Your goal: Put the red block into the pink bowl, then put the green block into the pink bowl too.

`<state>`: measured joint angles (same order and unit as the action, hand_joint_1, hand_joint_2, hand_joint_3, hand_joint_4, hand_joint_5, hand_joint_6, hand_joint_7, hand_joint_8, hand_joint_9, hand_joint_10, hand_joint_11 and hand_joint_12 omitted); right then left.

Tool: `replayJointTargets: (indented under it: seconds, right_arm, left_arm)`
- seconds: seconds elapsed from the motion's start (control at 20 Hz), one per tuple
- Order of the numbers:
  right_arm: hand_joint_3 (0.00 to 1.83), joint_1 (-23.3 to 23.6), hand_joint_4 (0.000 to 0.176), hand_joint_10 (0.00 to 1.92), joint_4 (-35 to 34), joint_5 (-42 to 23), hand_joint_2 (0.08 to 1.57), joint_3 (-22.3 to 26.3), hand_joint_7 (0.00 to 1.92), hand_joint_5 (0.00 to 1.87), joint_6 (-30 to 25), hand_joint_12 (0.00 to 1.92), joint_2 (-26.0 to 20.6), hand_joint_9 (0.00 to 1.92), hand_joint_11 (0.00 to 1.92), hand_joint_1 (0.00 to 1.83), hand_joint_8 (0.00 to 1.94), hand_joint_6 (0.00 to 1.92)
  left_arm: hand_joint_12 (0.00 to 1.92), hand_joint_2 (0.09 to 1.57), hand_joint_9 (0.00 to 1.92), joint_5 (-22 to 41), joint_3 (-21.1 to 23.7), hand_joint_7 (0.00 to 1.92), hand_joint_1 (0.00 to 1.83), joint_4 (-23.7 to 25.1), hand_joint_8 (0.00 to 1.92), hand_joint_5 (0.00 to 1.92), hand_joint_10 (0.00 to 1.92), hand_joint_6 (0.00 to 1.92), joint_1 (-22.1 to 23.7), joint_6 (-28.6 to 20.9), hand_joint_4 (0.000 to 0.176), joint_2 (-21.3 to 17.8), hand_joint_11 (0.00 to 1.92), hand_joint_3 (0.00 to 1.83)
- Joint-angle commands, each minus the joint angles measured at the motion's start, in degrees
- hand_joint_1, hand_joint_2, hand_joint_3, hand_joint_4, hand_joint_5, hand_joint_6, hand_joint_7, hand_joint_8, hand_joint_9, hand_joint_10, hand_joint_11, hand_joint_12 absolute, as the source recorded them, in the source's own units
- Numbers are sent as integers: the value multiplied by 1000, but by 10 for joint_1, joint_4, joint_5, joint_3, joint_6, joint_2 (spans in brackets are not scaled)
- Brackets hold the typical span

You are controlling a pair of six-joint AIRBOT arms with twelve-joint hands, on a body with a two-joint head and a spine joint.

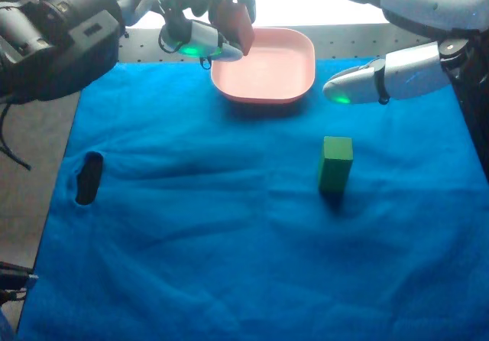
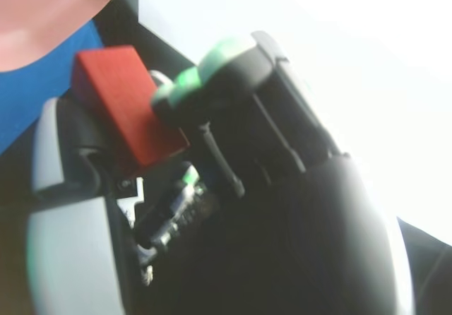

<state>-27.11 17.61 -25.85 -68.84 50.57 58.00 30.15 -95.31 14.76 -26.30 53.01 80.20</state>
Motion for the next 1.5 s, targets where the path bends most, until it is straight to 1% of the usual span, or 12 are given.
replayJointTargets:
  seconds: [0.0, 0.35, 0.4, 0.45, 0.55, 0.6, 0.65, 1.0, 1.05, 1.15, 1.2, 1.45]
  right_arm:
    - [0, 2, 0, 1, -9, -67, 959, -2, 111, 26, -5, 741, 0, 115, 0, 120, 2, 0]
    - [0, 2, 0, 6, -5, -71, 996, -1, 113, 14, -11, 833, 0, 122, 0, 124, 7, 0]
    - [3, 2, 0, 4, -5, -71, 1007, -1, 117, 11, -11, 794, 0, 120, 0, 127, 4, 0]
    - [1, 2, 0, 1, -5, -71, 1006, -1, 122, 13, -11, 721, 0, 115, 0, 145, 3, 0]
    - [6, 2, 0, 3, -5, -71, 1025, -1, 137, 20, -12, 762, 0, 121, 0, 139, 4, 2]
    - [8, 2, 0, 3, -5, -71, 1040, -1, 132, 18, -13, 734, 0, 111, 0, 133, 1, 0]
    - [4, 2, 0, 3, -5, -71, 1037, -1, 130, 20, -13, 707, 0, 109, 0, 134, 0, 0]
    - [0, 2, 0, 1, -4, -71, 1022, -1, 83, 0, -14, 667, 2, 76, 0, 157, 0, 0]
    - [4, 2, 0, 7, -4, -71, 1035, -1, 89, 0, -14, 669, 2, 91, 0, 129, 3, 0]
    - [3, 2, 0, 9, -4, -71, 1034, -1, 87, 4, -14, 669, 2, 97, 0, 143, 1, 1]
    - [0, 2, 0, 10, -4, -71, 1024, -1, 98, 10, -14, 672, 2, 103, 0, 142, 5, 3]
    - [0, 2, 0, 2, -3, -71, 1008, -1, 92, 4, -14, 554, 3, 91, 0, 148, 1, 0]
  left_arm:
    - [1566, 1050, 894, 61, -3, 1096, 1240, -15, 913, 1151, 1101, 644, 3, 1, 18, 3, 670, 1]
    - [1639, 1089, 779, 62, -25, 1027, 1219, -11, 1007, 1042, 1134, 829, -6, -37, 28, 16, 534, 2]
    - [1620, 1098, 744, 61, -25, 1007, 1210, -11, 996, 1026, 1094, 895, -6, -37, 47, 16, 464, 2]
    - [1607, 1092, 743, 60, -26, 1000, 1067, -12, 714, 1018, 1068, 924, -7, -37, 134, 17, 451, 1]
    - [1585, 1088, 777, 60, -27, 1100, 1024, -12, 404, 1021, 989, 918, -9, -37, 174, 19, 441, 1]
    - [1572, 1073, 809, 60, -28, 1078, 1184, -12, 800, 1075, 978, 798, -10, -37, 71, 21, 490, 0]
    - [1600, 1074, 796, 59, -28, 1063, 1214, -12, 880, 1076, 979, 809, -11, -37, 56, 22, 464, 1]
    - [1583, 1084, 791, 58, -29, 1069, 1219, -12, 910, 1017, 947, 873, -15, -37, 31, 24, 492, 2]
    - [1493, 1092, 758, 58, -29, 1000, 1062, -12, 582, 1003, 813, 926, -15, -37, 147, 25, 439, 0]
    - [1378, 1102, 805, 57, -29, 1072, 1017, -12, 228, 982, 588, 968, -16, -37, 175, 25, 438, 0]
    - [1306, 1006, 807, 56, -29, 1056, 989, -12, 77, 934, 436, 237, -17, -37, 0, 25, 395, 0]
    - [1205, 980, 772, 53, -29, 897, 953, -12, 0, 907, 141, 2, -18, -37, 28, 25, 257, 3]
